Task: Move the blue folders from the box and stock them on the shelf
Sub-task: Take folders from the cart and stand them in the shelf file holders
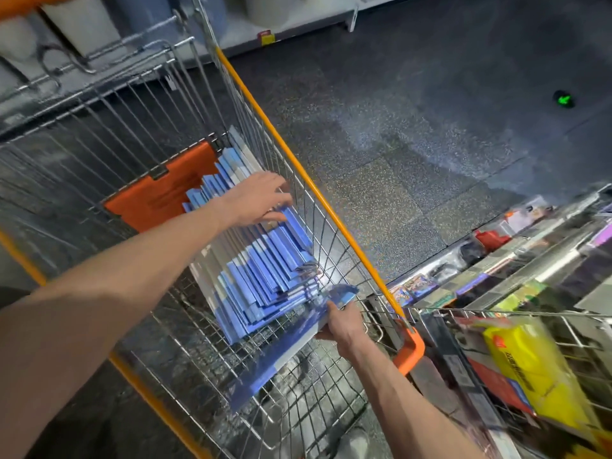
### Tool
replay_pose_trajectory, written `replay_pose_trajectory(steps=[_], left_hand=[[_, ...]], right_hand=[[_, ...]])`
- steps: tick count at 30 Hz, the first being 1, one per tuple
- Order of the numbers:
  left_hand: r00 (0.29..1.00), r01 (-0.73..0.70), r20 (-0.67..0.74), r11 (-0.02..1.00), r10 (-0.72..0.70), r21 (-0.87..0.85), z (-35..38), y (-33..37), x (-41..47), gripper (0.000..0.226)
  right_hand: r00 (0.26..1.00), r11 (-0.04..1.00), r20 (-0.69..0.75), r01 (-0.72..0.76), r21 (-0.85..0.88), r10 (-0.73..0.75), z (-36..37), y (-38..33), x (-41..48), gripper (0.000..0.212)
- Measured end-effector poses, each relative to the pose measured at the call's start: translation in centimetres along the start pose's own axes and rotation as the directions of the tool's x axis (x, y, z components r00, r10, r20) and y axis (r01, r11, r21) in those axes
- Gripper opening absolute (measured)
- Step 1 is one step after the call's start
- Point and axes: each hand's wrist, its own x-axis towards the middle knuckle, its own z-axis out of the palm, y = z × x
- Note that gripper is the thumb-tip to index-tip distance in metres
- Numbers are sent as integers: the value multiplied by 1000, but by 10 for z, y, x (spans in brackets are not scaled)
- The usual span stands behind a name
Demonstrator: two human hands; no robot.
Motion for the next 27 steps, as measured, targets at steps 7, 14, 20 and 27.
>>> replay_pose_trajectory(steps=[7, 14, 20, 27], left_hand=[[995, -25, 96, 999, 29, -42, -20, 5, 0, 27], [996, -82, 43, 996, 81, 37, -51, 21, -9, 25], [995, -72, 70, 995, 67, 72, -88, 38, -38, 24], [987, -71, 159, 963, 30, 260, -154, 90, -74, 26]], right_hand=[[997, 996, 37, 73, -50, -72, -14, 2, -16, 11], [989, 986, 80, 133, -100, -126, -23, -9, -29, 8], [983, 986, 118, 149, -79, -139, -21, -15, -53, 7], [944, 963, 191, 270, 16, -268, -38, -28, -108, 11]])
